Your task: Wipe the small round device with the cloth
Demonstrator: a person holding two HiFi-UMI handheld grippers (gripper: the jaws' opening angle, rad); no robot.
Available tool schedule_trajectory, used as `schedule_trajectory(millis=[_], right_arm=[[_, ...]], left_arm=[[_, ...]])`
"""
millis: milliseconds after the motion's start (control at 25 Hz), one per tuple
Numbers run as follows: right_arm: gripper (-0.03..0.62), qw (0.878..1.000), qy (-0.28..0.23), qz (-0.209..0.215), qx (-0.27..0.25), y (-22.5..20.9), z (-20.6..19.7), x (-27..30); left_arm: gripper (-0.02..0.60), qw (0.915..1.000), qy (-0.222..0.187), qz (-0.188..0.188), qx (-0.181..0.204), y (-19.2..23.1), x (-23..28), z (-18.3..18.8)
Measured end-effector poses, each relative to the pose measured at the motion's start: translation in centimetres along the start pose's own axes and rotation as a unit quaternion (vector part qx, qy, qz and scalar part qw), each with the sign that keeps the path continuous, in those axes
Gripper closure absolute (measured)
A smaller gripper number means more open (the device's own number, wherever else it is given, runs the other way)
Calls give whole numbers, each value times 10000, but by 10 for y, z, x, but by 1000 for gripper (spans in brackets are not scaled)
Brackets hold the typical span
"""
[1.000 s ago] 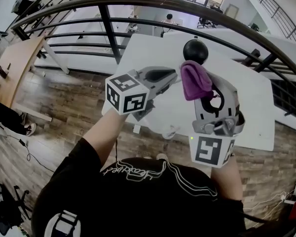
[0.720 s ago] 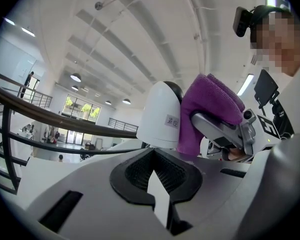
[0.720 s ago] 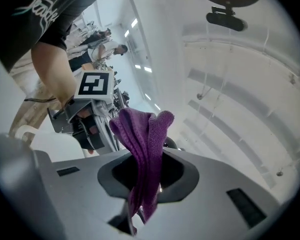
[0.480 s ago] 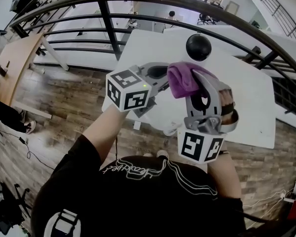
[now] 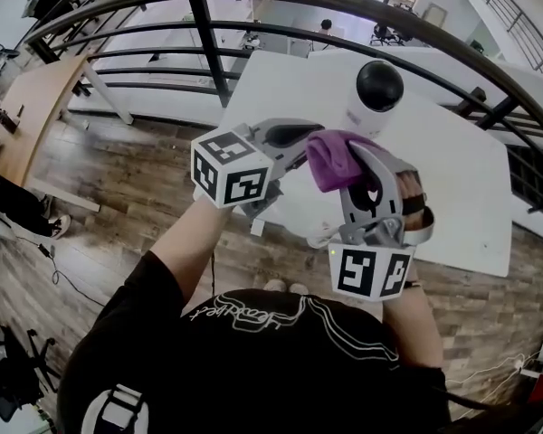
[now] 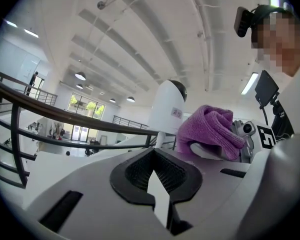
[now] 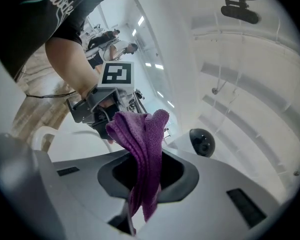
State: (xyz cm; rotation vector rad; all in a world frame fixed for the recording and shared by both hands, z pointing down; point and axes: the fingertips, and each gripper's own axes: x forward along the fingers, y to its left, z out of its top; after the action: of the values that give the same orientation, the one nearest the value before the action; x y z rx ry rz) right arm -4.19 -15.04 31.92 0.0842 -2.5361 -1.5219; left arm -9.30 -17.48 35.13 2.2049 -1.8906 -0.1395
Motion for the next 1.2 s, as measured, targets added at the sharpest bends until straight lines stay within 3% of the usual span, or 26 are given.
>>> schedule_trajectory(millis=[160, 280, 480, 600, 760, 920, 1040, 1200], right_arm=[[533, 9888, -417, 1026, 1002, 24, 12, -15], [533, 9770, -693, 1398, 1451, 24, 8, -35], [533, 9527, -1080, 1707, 2269, 18, 3, -59], [533, 9440, -1301, 1623, 2561, 8, 3, -65], [533, 9200, -1372, 1461, 3369, -5, -2, -73], [533, 9172, -1241, 1373, 3530, -7, -11, -72], [533, 9178, -1096, 1126, 3647, -12, -7, -62], [533, 9435, -638, 753, 3163, -12, 10, -36]], left_arm=[[574, 9994, -41, 263, -241, -1, -25, -8], [574, 9984, -88, 417, -369, -14, -34, -12], [574, 9979, -214, 480, -371, -47, -46, 0], [574, 9975, -267, 577, -318, -57, -58, 9], [574, 9961, -413, 699, -352, -65, -68, 15], [574, 9974, -352, 589, -206, -62, -65, 15], [574, 9993, -238, 285, -55, -48, -61, 20], [574, 9995, -91, -300, 42, -16, -59, 29]])
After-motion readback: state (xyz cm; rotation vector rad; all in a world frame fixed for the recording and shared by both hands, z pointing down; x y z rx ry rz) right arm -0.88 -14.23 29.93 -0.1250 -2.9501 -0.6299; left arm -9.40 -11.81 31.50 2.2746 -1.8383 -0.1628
